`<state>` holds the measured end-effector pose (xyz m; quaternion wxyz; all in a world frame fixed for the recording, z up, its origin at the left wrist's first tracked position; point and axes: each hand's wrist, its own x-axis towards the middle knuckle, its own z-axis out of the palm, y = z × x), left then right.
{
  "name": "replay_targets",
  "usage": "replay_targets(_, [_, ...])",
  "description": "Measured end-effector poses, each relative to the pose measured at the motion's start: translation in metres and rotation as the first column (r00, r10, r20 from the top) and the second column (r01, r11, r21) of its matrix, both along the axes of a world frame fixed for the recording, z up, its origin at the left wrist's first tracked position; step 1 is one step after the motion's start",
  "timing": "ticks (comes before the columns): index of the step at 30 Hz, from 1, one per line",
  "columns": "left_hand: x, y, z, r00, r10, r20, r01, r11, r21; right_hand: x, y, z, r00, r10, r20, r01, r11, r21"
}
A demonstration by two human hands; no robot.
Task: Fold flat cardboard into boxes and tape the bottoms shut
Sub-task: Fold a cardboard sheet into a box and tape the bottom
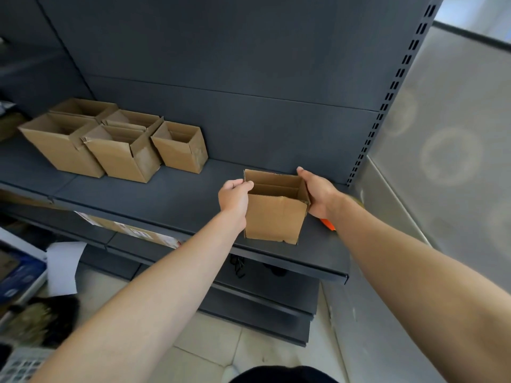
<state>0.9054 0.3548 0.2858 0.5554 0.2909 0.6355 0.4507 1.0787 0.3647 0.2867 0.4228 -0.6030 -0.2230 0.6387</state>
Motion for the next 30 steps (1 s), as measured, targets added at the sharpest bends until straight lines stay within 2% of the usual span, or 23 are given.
replay_targets(4, [-0.001, 0.0, -0.006, 0.998, -0.042, -0.035, 0.043, 0.999, 0.02, -0.004, -0.002, 0.001, 0.999, -0.001, 0.053, 0.001, 1.0, -0.007])
replay_targets(7, [0.0, -0.001, -0.008, 0.998, -0.054, -0.033, 0.055, 0.998, 0.036, -0.01, -0.001, 0.001, 0.977, 0.003, 0.213, -0.003, 1.0, 0.0])
replay_targets(13, [-0.005, -0.006, -0.013, 0.993, -0.113, -0.043, 0.116, 0.991, 0.072, -0.019, 0.006, -0.001, 0.876, 0.009, 0.483, -0.013, 1.0, 0.005])
replay_targets(15, [-0.007, -0.006, -0.013, 0.981, -0.171, -0.093, 0.179, 0.98, 0.083, -0.021, 0.008, -0.002, 0.837, 0.023, 0.547, -0.043, 0.999, 0.024])
replay_targets(18, [-0.013, -0.005, -0.012, 0.949, -0.277, -0.149, 0.291, 0.954, 0.078, -0.023, 0.012, 0.0, 0.784, 0.075, 0.616, -0.051, 0.997, -0.057])
replay_targets(23, [-0.021, -0.002, -0.004, 0.874, -0.452, -0.177, 0.463, 0.886, 0.026, -0.02, 0.012, 0.004, 0.889, -0.072, 0.452, 0.079, 0.997, 0.003])
replay_targets(26, [-0.02, -0.003, -0.006, 0.873, -0.479, -0.091, 0.479, 0.877, -0.017, -0.008, 0.01, 0.006, 0.977, -0.107, 0.185, 0.113, 0.993, -0.021])
replay_targets(28, [-0.019, -0.004, -0.008, 0.882, -0.469, -0.047, 0.468, 0.883, -0.039, 0.001, 0.001, 0.008, 0.992, -0.127, 0.005, 0.127, 0.992, 0.029])
replay_targets(30, [-0.018, -0.002, -0.008, 0.881, -0.473, -0.03, 0.471, 0.881, -0.049, 0.01, -0.005, 0.001, 0.99, -0.127, -0.061, 0.13, 0.99, 0.05])
